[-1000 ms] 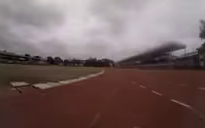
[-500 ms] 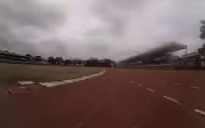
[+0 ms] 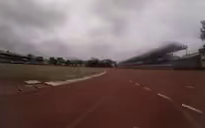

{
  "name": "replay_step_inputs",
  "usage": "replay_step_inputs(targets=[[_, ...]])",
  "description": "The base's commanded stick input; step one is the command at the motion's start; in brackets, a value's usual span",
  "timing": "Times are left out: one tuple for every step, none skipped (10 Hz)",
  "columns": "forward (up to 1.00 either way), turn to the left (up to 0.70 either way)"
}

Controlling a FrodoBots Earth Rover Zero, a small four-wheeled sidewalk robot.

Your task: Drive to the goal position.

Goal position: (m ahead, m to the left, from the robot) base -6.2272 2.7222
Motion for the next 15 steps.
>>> replay_step_inputs(targets=[[-0.05,0.03],[0.0,0.36],[0.0,0.7],[0.0,0.7],[0.0,0.7],[0.0,0.7],[0.0,0.7],[0.0,0.7],[0.0,0.7],[0.0,0.7],[0.0,0.7],[0.0,0.7],[0.0,0.7],[0.0,0.7],[0.0,0.7]])
